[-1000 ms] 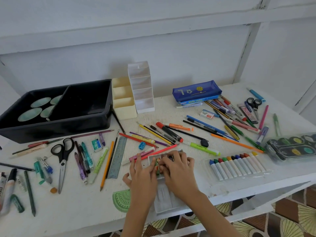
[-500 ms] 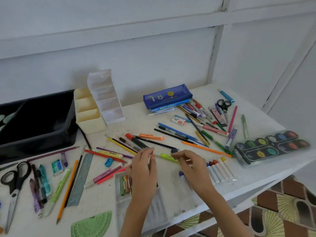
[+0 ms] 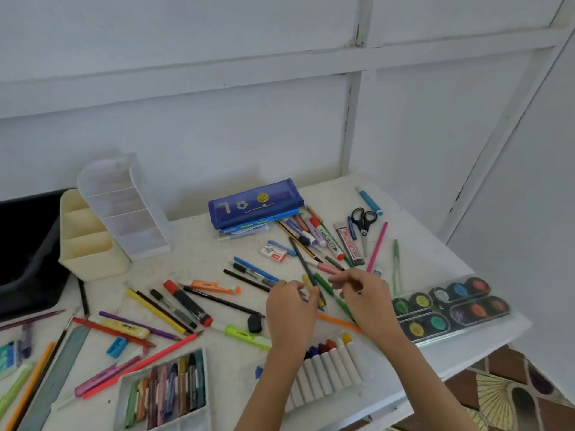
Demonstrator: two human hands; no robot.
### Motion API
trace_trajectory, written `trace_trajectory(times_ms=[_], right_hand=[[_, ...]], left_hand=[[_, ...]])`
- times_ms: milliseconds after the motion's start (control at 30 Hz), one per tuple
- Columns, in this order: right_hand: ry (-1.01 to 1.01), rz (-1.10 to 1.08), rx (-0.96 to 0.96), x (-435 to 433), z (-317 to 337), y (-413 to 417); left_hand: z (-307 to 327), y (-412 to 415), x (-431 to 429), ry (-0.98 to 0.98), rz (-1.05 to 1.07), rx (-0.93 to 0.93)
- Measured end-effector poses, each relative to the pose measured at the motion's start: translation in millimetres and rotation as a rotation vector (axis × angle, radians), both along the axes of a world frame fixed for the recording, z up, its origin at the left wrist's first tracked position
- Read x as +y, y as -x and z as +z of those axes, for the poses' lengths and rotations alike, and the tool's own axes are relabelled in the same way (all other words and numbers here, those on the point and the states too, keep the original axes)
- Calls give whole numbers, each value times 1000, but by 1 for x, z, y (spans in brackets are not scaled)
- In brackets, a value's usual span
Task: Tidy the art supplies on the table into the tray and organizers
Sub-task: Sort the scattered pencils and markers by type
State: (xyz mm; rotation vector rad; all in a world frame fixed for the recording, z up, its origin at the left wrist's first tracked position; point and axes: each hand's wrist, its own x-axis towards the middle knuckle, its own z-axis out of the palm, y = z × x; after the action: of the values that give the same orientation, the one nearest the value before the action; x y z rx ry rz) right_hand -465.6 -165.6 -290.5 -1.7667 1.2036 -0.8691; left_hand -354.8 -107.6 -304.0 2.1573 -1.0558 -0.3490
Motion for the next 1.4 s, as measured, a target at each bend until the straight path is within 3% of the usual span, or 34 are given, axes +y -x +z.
trace_trajectory(times_ms=[167, 300, 467, 767, 1100, 1400], right_hand=[[-44, 23, 17, -15, 0, 10], [-65, 59, 38, -24, -2, 12], [-84, 105, 53, -33, -4, 12], [-95, 217, 115, -66, 11, -5], [7, 150, 273, -158, 16, -79], [93, 102, 481, -181, -1, -109]], left_hand=[[-3, 15, -18, -167, 84, -170], [-8, 22, -25, -146, 211, -145], [-12, 23, -34, 56, 360, 74], [7, 11, -46, 445, 405, 439], [17, -28, -93, 469, 339, 534], [14, -50, -104, 479, 368, 731]])
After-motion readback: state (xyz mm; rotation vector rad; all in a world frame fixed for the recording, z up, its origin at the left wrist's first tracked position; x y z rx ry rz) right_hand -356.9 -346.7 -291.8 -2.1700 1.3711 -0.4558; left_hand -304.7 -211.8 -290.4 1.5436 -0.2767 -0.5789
